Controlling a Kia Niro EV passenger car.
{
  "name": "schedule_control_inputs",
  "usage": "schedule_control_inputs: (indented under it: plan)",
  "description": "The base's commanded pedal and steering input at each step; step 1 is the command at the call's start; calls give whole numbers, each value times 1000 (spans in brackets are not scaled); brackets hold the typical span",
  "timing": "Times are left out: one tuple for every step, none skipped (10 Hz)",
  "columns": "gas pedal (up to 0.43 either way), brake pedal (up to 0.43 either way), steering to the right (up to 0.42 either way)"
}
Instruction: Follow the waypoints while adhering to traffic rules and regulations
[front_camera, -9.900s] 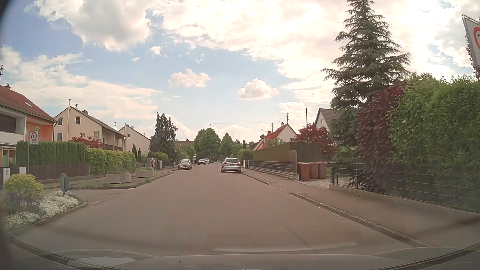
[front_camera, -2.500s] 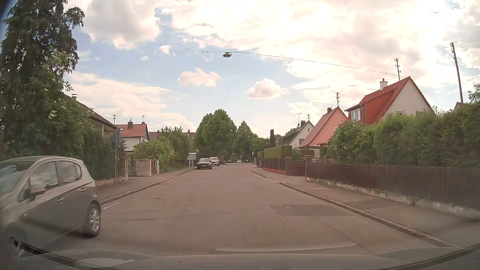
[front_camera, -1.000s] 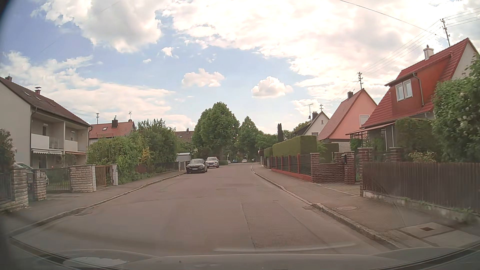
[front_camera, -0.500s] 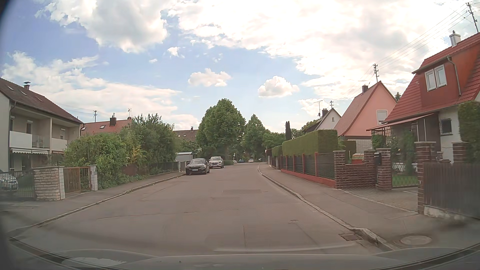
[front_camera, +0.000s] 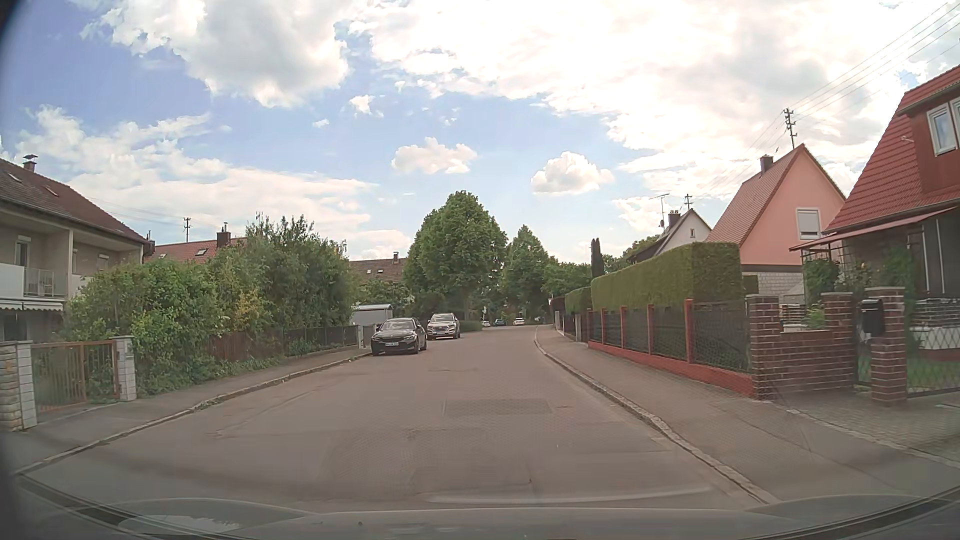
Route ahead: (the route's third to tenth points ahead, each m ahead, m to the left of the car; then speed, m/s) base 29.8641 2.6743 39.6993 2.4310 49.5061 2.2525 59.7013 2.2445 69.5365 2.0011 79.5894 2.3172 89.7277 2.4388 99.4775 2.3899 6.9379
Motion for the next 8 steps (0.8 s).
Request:
schedule_control_inputs:
  plan:
    - [138, 18, -39]
    - [118, 18, -39]
    - [110, 18, -37]
    - [98, 18, -30]
    - [87, 18, -23]
    - [87, 18, -19]
    - [59, 18, -14]
    - [47, 18, -9]
